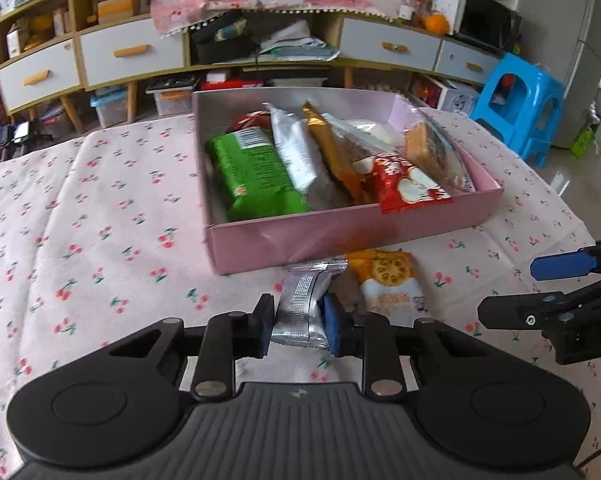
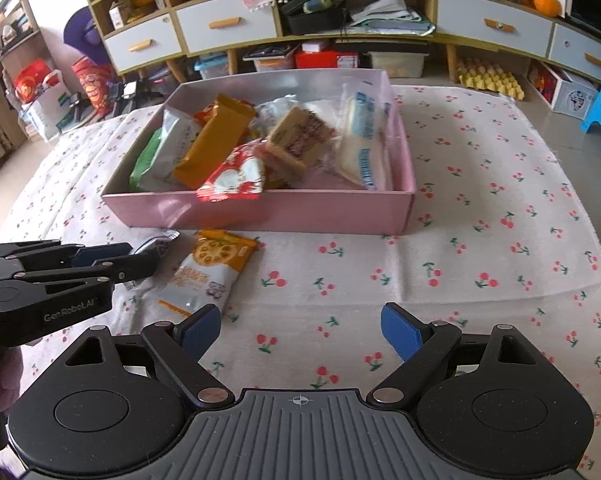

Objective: Organize snacks
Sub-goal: 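Grasp the silver packet with the left tool while the right tool grasps the lotus-biscuit packet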

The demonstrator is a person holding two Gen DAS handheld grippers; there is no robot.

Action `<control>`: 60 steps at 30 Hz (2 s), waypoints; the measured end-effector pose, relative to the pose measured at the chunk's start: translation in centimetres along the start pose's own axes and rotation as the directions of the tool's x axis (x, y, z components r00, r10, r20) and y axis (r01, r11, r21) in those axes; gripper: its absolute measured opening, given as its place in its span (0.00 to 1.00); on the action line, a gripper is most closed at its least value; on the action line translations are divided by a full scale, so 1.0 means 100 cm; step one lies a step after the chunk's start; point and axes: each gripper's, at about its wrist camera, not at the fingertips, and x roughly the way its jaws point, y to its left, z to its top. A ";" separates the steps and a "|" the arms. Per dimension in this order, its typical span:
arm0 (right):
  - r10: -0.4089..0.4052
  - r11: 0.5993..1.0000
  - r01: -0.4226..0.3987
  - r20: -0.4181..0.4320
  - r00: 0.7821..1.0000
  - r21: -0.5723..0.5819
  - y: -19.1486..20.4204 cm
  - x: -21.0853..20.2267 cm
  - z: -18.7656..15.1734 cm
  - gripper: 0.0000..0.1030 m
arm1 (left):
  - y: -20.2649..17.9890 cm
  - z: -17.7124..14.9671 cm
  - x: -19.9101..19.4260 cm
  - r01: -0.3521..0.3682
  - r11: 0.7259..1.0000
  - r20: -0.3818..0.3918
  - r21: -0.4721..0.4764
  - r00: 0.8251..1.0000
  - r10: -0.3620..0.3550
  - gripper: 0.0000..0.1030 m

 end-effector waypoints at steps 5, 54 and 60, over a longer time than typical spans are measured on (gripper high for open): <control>0.017 1.000 -0.017 -0.007 1.000 -0.004 0.013 0.006 0.002 0.87 | 0.015 -0.003 -0.009 -0.038 0.999 -0.016 -0.038 0.999 0.037 0.23; 0.031 0.999 -0.028 -0.076 0.997 0.043 0.046 0.033 0.019 0.29 | 0.041 -0.004 -0.015 -0.077 0.988 -0.086 -0.135 0.994 0.065 0.23; 0.079 0.991 -0.069 -0.092 0.993 0.112 0.035 0.026 0.020 0.22 | 0.042 0.001 -0.021 -0.064 0.987 -0.070 -0.150 0.996 0.054 0.23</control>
